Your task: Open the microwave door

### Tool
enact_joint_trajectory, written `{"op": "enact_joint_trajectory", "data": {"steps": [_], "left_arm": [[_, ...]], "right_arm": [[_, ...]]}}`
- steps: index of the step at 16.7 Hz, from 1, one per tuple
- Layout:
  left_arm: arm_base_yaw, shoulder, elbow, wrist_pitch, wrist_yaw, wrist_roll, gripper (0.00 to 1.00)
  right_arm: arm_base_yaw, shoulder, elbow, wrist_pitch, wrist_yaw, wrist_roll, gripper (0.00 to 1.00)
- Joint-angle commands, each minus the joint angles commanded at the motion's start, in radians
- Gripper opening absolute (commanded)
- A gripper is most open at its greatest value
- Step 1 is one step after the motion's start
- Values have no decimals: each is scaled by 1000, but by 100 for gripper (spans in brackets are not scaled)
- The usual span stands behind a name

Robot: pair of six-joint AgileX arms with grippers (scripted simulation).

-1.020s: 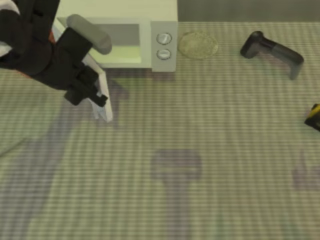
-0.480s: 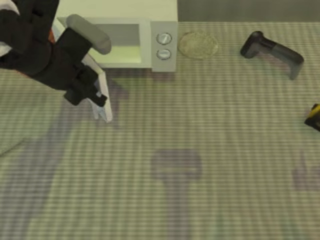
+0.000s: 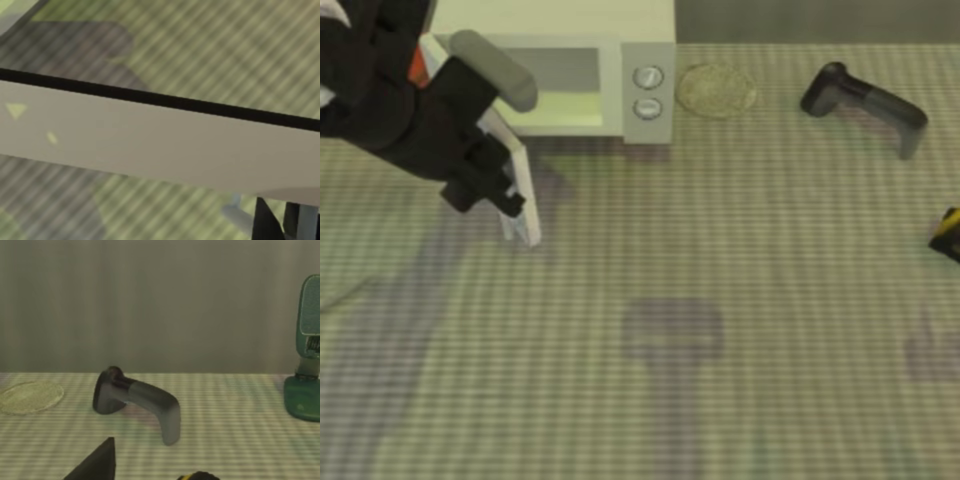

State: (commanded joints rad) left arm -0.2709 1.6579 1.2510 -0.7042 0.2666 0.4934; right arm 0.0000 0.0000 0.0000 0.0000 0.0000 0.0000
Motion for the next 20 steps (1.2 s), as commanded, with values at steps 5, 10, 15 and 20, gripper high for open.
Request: {"op": "enact_joint_trajectory", "data": {"steps": [5,10,15,20], "left_arm": [[52,-9,-6,-40,56,120,0],[68,-14,-8,-51,74,157,0],[68,-14,-8,-51,74,157,0],[68,-14,-8,-51,74,157,0]], "right_arm": [[0,0,0,0,0,0,100],[0,0,0,0,0,0,100],[0,0,0,0,0,0,100],[0,0,0,0,0,0,100]]}}
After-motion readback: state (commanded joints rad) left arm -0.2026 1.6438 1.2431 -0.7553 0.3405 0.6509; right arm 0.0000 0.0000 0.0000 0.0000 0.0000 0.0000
